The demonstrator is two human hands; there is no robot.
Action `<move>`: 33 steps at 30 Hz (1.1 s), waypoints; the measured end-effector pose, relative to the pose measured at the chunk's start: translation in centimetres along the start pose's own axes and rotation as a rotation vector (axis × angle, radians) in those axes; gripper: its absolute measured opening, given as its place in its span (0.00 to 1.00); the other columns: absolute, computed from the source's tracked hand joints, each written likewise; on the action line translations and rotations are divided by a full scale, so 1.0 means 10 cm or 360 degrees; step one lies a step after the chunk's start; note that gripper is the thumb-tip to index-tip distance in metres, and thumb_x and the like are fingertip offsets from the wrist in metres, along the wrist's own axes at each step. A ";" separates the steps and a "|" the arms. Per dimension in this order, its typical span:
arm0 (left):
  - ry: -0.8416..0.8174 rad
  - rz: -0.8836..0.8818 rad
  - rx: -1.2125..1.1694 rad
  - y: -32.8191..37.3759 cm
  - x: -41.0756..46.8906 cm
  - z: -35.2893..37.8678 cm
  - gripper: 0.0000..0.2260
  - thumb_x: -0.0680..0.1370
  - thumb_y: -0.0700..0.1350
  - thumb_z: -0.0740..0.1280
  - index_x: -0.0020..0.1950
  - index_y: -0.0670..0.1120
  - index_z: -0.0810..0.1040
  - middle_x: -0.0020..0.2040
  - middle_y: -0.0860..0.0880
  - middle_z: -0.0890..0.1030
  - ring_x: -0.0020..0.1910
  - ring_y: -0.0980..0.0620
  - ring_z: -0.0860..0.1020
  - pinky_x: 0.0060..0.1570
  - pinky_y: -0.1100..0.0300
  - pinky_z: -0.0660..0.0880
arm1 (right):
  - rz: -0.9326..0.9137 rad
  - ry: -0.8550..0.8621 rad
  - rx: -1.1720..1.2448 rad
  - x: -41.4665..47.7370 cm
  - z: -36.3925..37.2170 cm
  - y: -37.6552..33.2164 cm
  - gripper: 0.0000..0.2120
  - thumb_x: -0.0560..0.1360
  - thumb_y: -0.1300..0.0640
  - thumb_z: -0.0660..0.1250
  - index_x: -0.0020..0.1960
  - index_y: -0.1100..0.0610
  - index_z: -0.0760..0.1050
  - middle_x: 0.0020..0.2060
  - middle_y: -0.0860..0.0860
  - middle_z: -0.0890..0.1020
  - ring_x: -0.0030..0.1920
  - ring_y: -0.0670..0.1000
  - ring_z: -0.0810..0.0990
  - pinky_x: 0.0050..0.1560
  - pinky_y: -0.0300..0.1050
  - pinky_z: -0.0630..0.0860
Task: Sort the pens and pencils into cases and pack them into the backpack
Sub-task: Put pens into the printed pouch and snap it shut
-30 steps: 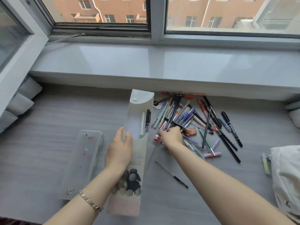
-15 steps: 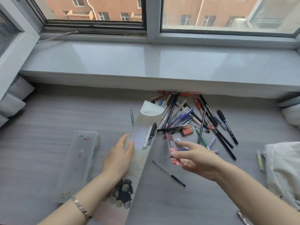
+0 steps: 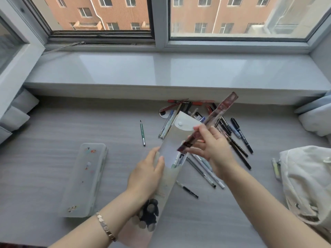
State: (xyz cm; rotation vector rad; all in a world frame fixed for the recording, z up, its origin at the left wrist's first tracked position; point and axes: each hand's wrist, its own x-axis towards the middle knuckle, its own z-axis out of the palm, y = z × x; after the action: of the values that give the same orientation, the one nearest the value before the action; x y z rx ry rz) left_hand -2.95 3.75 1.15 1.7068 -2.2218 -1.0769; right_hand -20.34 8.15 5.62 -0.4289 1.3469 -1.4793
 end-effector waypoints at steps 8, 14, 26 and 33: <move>0.0043 0.0157 0.0140 0.06 -0.14 0.09 0.18 0.78 0.57 0.54 0.68 0.61 0.62 0.58 0.49 0.80 0.57 0.46 0.76 0.43 0.57 0.68 | 0.0084 -0.0220 -0.0696 -0.13 0.16 0.35 0.10 0.68 0.65 0.71 0.49 0.58 0.77 0.42 0.56 0.84 0.36 0.48 0.81 0.31 0.37 0.77; 0.0021 0.0245 0.0233 0.07 -0.20 0.14 0.18 0.79 0.56 0.52 0.69 0.61 0.61 0.59 0.50 0.79 0.58 0.48 0.75 0.46 0.57 0.69 | -0.0288 0.0217 -0.0566 -0.06 -0.02 0.28 0.03 0.71 0.61 0.70 0.41 0.54 0.77 0.36 0.49 0.82 0.37 0.44 0.80 0.40 0.39 0.77; -0.0104 0.0013 -0.0078 0.10 -0.18 0.25 0.17 0.79 0.54 0.54 0.67 0.56 0.67 0.61 0.48 0.78 0.61 0.45 0.74 0.52 0.58 0.68 | -0.0821 0.0309 -0.1549 -0.04 -0.51 0.48 0.21 0.71 0.54 0.69 0.62 0.57 0.70 0.48 0.48 0.72 0.43 0.44 0.71 0.47 0.31 0.70; 0.0023 -0.0088 -0.0071 0.07 -0.12 0.23 0.16 0.79 0.54 0.54 0.67 0.54 0.67 0.59 0.44 0.78 0.57 0.43 0.75 0.45 0.59 0.64 | -0.0273 -0.0064 -0.2166 -0.03 -0.84 0.85 0.16 0.75 0.57 0.65 0.61 0.60 0.72 0.58 0.54 0.75 0.58 0.54 0.74 0.57 0.46 0.71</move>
State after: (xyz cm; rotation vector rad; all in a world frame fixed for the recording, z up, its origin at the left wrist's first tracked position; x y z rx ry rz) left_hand -4.22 5.93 0.24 1.7619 -2.1372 -1.1142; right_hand -23.21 14.17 -4.27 -1.4182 2.1726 -0.4417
